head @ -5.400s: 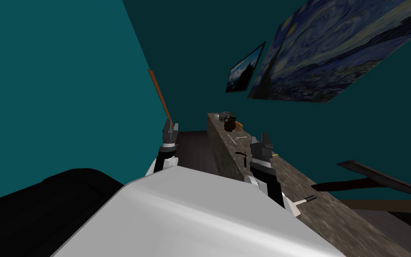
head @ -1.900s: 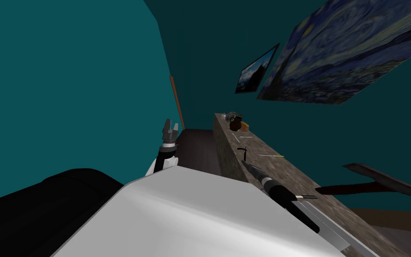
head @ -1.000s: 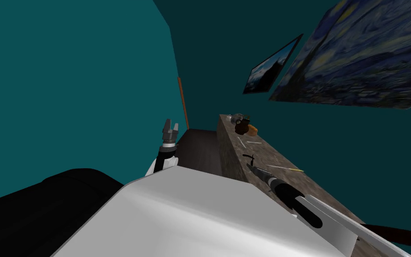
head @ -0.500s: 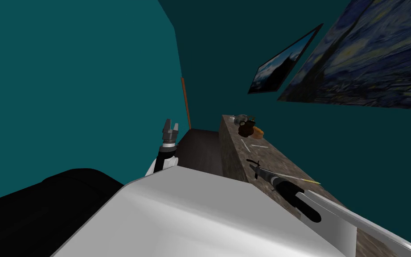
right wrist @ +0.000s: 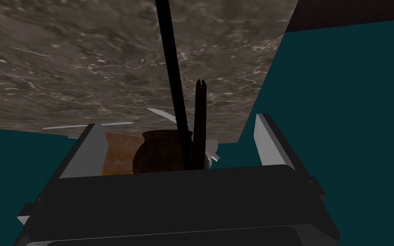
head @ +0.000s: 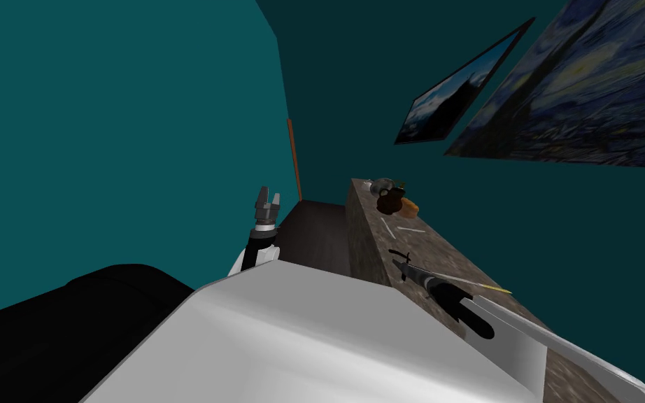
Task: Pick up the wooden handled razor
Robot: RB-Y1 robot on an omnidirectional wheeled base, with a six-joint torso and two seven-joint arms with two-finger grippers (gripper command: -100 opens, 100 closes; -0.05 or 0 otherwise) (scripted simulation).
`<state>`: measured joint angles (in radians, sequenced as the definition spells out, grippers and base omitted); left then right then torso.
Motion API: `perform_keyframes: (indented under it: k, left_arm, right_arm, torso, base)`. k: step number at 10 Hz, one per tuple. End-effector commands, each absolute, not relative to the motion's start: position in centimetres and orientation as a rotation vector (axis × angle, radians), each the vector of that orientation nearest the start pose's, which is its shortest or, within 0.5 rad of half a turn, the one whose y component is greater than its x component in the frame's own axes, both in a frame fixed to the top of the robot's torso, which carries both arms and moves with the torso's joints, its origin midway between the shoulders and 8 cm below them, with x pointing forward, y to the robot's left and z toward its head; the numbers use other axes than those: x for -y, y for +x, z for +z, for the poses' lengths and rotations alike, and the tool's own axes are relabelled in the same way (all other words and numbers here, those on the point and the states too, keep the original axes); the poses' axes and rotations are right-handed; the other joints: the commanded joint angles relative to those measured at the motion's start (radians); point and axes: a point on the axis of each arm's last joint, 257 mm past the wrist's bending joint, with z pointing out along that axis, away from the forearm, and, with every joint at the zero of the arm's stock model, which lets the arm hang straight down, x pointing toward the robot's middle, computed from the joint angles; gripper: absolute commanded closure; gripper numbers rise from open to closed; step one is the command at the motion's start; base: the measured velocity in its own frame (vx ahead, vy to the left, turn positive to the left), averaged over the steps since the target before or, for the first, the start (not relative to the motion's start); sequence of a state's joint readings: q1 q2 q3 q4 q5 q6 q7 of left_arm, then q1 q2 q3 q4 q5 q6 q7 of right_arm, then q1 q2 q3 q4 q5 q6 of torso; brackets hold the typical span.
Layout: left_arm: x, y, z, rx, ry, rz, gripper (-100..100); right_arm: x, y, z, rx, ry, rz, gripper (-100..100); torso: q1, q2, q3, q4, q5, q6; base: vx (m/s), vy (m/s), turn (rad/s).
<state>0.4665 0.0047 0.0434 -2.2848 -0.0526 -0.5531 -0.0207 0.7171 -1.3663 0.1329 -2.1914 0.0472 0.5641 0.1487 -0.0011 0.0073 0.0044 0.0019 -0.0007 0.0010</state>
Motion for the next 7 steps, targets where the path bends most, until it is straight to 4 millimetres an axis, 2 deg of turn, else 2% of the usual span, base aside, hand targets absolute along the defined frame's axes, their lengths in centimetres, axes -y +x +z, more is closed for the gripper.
perform_keyframes:
  k: [1, 2, 3, 5, 6, 7]
  left_arm:
    - [-28.0, 33.4, 4.7, -0.588, -0.537, -1.238, 0]
    - [-28.0, 33.4, 4.7, -0.588, -0.537, -1.238, 0]
    - [-28.0, 33.4, 4.7, -0.588, -0.537, -1.238, 0]
    - [-28.0, 33.4, 4.7, -0.588, -0.537, -1.238, 0]
    - [-28.0, 33.4, 4.7, -0.588, -0.537, -1.238, 0]
    - [-28.0, 33.4, 4.7, -0.588, -0.537, -1.238, 0]
  right_arm:
    - [46.1, 31.4, -29.4, -2.313, 0.208, -0.14, -100]
    - [46.7, 32.4, -28.9, -2.293, 0.208, -0.153, -100]
    - [46.8, 31.4, -31.4, -2.34, 0.25, -0.141, -100]
    - [48.9, 33.5, -30.6, -2.307, 0.256, -0.186, -100]
    - [49.1, 34.5, -29.9, -2.288, 0.254, -0.189, -100]
    - [48.6, 33.4, -32.5, -2.337, 0.288, -0.164, -100]
  torso:
    - [0.0, 0.0, 0.0, 0.0, 0.0, 0.0]
    - [0.0, -0.002, -0.001, 0.0, 0.0, 0.0]
    - [0.001, -0.005, -0.003, -0.001, 0.0, 0.0]
    - [0.0, 0.0, 0.0, 0.0, 0.0, 0.0]
    - [0.001, -0.002, -0.001, 0.0, 0.0, 0.0]
    - [0.002, -0.005, -0.003, -0.001, 0.001, 0.0]
  base:
    - [-0.076, -0.012, -0.018]
    - [-0.025, 0.002, -0.013]
    - [-0.09, -0.011, 0.127]
    - [-0.115, -0.012, 0.034]
    - [-0.024, 0.007, -0.014]
    - [-0.106, -0.009, 0.126]
